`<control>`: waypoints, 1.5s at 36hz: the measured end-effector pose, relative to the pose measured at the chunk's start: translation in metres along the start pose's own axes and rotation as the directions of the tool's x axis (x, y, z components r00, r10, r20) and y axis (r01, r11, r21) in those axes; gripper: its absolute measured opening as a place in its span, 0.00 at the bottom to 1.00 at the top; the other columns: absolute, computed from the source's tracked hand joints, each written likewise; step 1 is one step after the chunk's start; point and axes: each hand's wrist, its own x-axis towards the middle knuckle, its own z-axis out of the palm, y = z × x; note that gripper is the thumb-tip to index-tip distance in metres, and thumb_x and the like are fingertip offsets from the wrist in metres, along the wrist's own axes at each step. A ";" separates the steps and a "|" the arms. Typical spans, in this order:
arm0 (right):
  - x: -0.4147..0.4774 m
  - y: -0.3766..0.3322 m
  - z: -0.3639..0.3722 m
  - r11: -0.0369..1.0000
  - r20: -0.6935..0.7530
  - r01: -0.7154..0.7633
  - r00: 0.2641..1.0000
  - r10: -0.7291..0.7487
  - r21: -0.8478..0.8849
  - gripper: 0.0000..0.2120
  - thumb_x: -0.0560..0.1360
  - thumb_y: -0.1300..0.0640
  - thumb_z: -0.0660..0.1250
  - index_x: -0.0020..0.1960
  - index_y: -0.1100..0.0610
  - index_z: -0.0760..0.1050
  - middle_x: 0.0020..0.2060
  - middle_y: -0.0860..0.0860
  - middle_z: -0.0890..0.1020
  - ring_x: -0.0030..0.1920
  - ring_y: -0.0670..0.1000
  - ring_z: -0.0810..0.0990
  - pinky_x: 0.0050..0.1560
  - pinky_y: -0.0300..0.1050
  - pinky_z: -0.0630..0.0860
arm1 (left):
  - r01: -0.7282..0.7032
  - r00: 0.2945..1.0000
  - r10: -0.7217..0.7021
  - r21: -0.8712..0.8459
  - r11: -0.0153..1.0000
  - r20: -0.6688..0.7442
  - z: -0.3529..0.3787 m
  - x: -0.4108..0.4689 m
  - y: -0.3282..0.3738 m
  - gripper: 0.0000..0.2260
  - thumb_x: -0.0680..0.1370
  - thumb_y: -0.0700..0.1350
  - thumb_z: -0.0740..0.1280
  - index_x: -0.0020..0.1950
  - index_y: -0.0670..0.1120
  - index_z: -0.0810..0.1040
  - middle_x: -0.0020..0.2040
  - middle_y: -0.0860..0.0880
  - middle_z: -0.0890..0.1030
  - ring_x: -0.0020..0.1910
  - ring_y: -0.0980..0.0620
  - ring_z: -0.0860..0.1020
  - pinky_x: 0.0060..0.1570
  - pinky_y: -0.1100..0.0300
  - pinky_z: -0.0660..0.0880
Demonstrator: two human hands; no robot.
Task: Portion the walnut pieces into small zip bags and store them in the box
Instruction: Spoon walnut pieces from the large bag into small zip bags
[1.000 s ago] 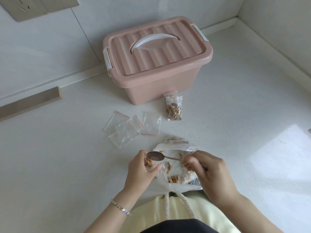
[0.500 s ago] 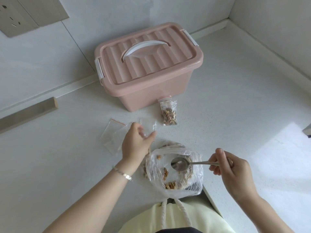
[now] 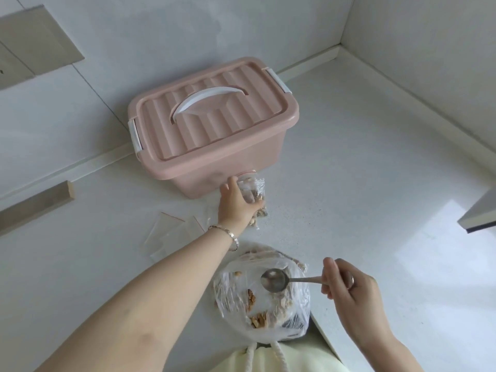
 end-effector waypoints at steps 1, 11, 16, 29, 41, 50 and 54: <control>0.001 0.001 -0.001 1.000 -0.008 0.005 1.000 -0.005 -0.007 0.21 0.73 0.35 0.56 0.33 0.50 0.73 0.26 0.51 0.76 0.26 0.46 0.72 0.29 0.40 0.68 | -0.033 0.999 0.033 0.006 0.999 -0.028 -0.004 -0.005 -0.003 0.34 0.67 0.52 0.75 0.66 0.46 0.62 0.63 0.46 0.65 0.55 0.47 0.73 0.45 0.57 0.73; 0.018 -0.020 -0.011 0.955 -0.047 0.282 0.957 -0.287 -0.096 0.23 0.77 0.39 0.47 0.29 0.49 0.63 0.25 0.47 0.68 0.27 0.43 0.65 0.28 0.31 0.59 | 0.128 0.992 -0.126 -0.076 0.989 0.029 -0.042 -0.111 -0.060 0.35 0.69 0.54 0.73 0.69 0.44 0.61 0.65 0.50 0.64 0.68 0.49 0.62 0.65 0.57 0.63; 0.025 -0.045 -0.006 0.906 0.115 0.415 0.907 -0.405 -0.085 0.29 0.78 0.40 0.48 0.29 0.60 0.68 0.33 0.49 0.71 0.32 0.46 0.70 0.32 0.31 0.65 | 0.300 0.897 -0.341 0.178 0.937 0.283 -0.027 -0.143 -0.081 0.40 0.67 0.63 0.69 0.70 0.43 0.59 0.67 0.46 0.66 0.67 0.48 0.65 0.62 0.56 0.67; 0.062 -0.022 0.088 0.680 0.694 0.517 0.720 -0.016 -0.520 0.22 0.75 0.47 0.64 0.68 0.51 0.69 0.56 0.52 0.74 0.53 0.52 0.76 0.50 0.41 0.71 | 0.225 0.955 -0.242 0.113 0.968 0.173 -0.023 -0.136 -0.093 0.13 0.76 0.43 0.62 0.34 0.46 0.62 0.31 0.51 0.66 0.29 0.55 0.64 0.26 0.64 0.57; 0.087 -0.016 0.103 0.743 0.632 0.387 0.772 0.063 -0.547 0.09 0.76 0.55 0.65 0.53 0.58 0.76 0.53 0.53 0.80 0.53 0.52 0.78 0.49 0.42 0.74 | 0.306 0.952 -0.248 -0.518 0.799 0.180 -0.049 -0.129 -0.070 0.04 0.77 0.37 0.62 0.49 0.45 0.72 0.37 0.48 0.77 0.30 0.63 0.77 0.29 0.74 0.68; 0.088 -0.021 0.048 0.777 0.493 0.267 0.868 0.064 -0.570 0.04 0.72 0.62 0.66 0.44 0.55 0.73 0.40 0.50 0.79 0.40 0.50 0.76 0.37 0.41 0.71 | 0.006 0.985 0.026 -0.179 0.984 0.172 -0.054 -0.096 -0.045 0.15 0.72 0.40 0.71 0.56 0.51 0.74 0.48 0.52 0.73 0.49 0.55 0.72 0.40 0.72 0.65; 0.086 -0.022 0.023 0.817 0.405 0.173 0.911 0.080 -0.550 0.08 0.70 0.64 0.67 0.40 0.54 0.70 0.32 0.44 0.73 0.33 0.44 0.70 0.31 0.39 0.66 | -0.193 0.977 0.194 -0.016 0.981 0.089 -0.051 -0.085 -0.033 0.15 0.73 0.35 0.68 0.58 0.45 0.76 0.50 0.51 0.72 0.46 0.56 0.71 0.44 0.75 0.63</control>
